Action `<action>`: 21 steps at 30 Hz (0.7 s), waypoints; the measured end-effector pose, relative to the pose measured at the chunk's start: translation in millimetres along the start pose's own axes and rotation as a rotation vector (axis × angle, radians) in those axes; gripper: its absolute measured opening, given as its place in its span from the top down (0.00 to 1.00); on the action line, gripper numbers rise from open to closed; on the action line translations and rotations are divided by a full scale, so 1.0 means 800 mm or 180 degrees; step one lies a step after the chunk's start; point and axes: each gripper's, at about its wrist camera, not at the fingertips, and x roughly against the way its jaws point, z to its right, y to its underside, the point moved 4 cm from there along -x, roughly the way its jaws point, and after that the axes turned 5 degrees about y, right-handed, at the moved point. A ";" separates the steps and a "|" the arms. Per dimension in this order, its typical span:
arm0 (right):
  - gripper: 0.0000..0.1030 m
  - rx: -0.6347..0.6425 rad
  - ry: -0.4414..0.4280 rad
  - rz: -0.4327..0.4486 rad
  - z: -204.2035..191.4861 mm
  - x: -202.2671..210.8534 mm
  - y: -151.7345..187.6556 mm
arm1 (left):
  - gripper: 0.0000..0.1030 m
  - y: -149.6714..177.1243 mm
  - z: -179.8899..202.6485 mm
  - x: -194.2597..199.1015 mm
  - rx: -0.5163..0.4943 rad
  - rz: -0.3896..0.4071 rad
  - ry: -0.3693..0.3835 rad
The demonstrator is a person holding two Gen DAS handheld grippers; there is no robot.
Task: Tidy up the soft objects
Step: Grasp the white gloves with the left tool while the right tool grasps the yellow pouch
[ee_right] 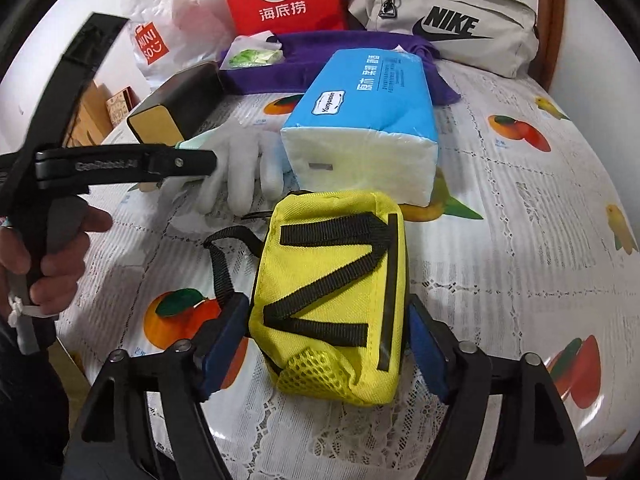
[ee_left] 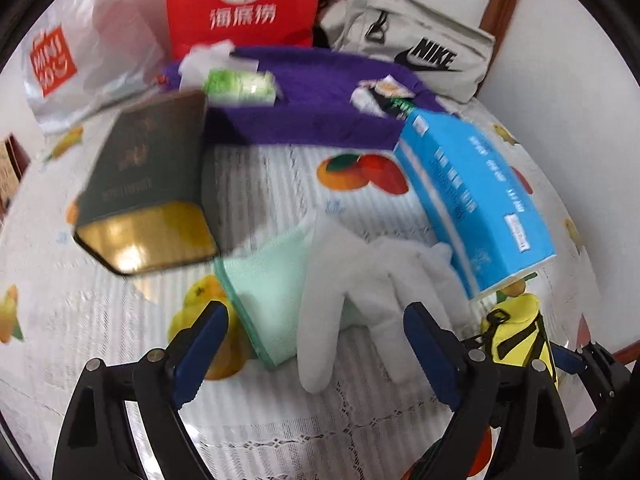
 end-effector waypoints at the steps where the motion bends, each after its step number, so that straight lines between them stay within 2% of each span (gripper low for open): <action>1: 0.18 0.0002 0.0009 0.0011 0.000 -0.001 0.000 | 0.14 -0.004 0.003 0.003 -0.0050 0.0046 -0.0001; 3: 0.16 0.0003 0.0029 0.0031 0.001 -0.004 -0.002 | 0.13 -0.009 0.010 0.001 -0.0114 0.0104 -0.0003; 9: 0.16 0.0127 0.0162 0.0132 -0.002 -0.013 -0.007 | 0.13 -0.007 0.023 -0.044 -0.0227 -0.0162 -0.0044; 12: 0.18 0.0229 0.0266 0.0166 -0.005 -0.015 -0.005 | 0.11 -0.005 0.025 -0.045 -0.0283 -0.0101 -0.0132; 15: 0.18 0.0212 0.0241 0.0175 -0.002 -0.016 -0.005 | 0.10 -0.002 0.026 -0.046 -0.0320 -0.0045 -0.0166; 21: 0.17 0.0203 0.0193 0.0220 0.000 -0.017 -0.005 | 0.10 0.004 0.023 -0.040 -0.0241 0.0159 -0.0111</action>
